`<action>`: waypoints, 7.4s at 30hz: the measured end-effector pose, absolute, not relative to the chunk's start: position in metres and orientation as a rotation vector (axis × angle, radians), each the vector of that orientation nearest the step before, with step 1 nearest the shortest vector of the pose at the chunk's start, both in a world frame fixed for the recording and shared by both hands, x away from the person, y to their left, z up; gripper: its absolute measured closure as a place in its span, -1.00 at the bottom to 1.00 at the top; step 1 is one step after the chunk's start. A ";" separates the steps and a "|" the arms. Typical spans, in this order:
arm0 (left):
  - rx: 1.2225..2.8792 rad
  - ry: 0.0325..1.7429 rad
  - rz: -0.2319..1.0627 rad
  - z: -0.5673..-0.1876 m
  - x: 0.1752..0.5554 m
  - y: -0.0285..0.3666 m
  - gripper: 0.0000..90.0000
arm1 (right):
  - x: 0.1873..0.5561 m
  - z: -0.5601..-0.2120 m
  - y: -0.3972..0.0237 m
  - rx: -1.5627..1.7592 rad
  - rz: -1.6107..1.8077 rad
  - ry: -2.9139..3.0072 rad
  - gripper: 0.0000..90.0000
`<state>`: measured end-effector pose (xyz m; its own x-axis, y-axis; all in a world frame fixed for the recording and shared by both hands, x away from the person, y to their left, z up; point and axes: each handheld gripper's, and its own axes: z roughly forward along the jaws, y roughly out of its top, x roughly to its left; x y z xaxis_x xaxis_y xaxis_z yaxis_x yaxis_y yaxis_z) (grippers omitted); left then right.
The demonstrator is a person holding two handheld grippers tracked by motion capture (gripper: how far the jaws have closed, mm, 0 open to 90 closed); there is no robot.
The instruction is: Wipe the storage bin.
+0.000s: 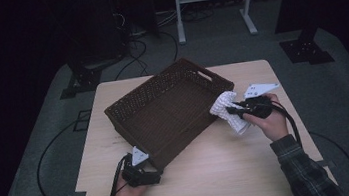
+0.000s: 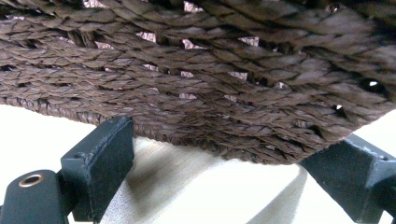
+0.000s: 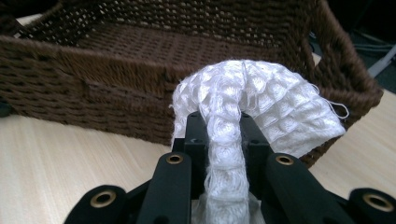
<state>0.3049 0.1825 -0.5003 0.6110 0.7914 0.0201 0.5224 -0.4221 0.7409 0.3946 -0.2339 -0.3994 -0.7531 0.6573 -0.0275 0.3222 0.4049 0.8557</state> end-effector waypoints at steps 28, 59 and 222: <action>2.122 1.030 0.479 -0.500 0.305 0.183 -0.77 | 0.396 -0.420 -0.214 0.804 1.208 2.389 0.71; 2.122 1.031 0.479 -0.500 0.305 0.183 -0.77 | 0.399 -0.458 -0.198 0.831 1.098 2.534 0.71; 2.119 1.032 0.478 -0.500 0.305 0.182 -0.77 | 0.359 -0.471 -0.108 0.528 1.169 2.751 0.71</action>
<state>0.3048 0.1823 -0.5004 0.6104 0.7919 0.0166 0.5247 -0.4200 0.7405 0.3594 -0.1077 -0.4713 -0.9340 0.3553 0.0372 0.2734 0.6440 0.7145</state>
